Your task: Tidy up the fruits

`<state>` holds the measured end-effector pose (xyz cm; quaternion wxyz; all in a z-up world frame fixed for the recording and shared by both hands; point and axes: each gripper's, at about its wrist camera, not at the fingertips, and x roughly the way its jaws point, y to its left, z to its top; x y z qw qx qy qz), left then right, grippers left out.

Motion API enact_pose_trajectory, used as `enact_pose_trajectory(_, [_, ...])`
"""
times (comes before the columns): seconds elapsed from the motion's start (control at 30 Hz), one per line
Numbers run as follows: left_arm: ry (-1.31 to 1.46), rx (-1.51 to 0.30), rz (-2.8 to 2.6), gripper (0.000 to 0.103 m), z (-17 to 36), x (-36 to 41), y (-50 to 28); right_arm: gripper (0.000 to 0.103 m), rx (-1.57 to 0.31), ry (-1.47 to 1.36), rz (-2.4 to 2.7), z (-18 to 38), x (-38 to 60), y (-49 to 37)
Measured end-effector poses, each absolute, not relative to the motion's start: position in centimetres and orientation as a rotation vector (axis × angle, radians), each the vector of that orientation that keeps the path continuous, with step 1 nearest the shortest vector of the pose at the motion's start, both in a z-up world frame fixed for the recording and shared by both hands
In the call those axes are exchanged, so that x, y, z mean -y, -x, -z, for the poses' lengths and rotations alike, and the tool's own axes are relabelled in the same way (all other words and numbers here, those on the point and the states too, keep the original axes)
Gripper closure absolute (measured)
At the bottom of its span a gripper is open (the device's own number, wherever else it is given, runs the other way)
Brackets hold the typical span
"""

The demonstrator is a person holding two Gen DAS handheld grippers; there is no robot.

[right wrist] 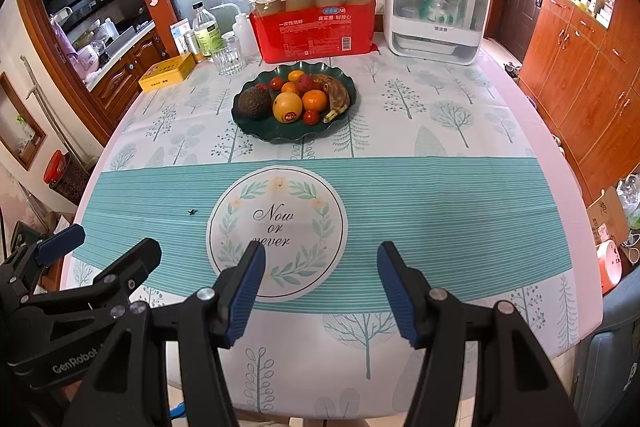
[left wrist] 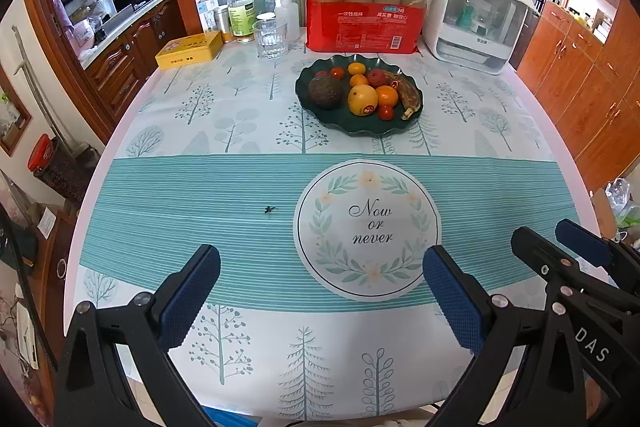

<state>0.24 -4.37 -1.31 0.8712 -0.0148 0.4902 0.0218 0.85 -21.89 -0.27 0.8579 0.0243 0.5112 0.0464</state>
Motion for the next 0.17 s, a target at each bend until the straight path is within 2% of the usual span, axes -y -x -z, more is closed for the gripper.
enact_pose_trajectory(0.17, [0.032,-1.024,-0.044,0.002,1.25,4.34,-0.20,0.044,-1.073,-0.051,-0.097,0.17,21.75,-0.91])
